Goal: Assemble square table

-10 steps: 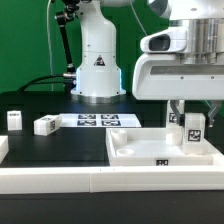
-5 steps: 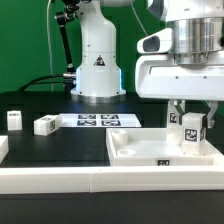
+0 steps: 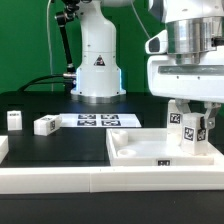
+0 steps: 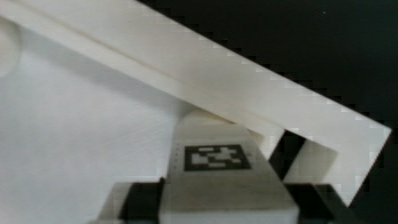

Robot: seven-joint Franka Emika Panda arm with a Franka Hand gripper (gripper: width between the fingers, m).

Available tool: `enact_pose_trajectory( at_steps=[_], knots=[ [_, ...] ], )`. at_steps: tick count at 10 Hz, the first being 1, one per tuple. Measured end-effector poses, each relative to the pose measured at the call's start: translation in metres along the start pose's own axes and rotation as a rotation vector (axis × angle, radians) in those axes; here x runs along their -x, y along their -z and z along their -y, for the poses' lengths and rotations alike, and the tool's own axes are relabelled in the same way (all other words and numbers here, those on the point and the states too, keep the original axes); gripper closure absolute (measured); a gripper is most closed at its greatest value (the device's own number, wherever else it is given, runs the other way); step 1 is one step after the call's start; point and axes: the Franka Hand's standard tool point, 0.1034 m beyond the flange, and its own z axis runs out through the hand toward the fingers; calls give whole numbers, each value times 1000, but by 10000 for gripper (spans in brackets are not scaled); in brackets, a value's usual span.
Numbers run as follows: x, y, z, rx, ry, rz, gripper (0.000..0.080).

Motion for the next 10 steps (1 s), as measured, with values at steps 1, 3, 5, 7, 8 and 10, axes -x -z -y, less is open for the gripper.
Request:
enact_pose_trajectory(
  at_steps=[1, 3, 5, 7, 8, 10],
  knots=[
    [-1, 0, 0, -3, -72, 6, 509],
    [-1, 0, 0, -8, -177, 16, 509],
    [0, -1, 0, -7, -279, 20, 423],
    [1, -2, -2, 9, -196, 23, 222],
    [1, -1, -2, 46, -153, 42, 170],
    [2, 0, 1, 40, 54, 46, 152]
  ],
)
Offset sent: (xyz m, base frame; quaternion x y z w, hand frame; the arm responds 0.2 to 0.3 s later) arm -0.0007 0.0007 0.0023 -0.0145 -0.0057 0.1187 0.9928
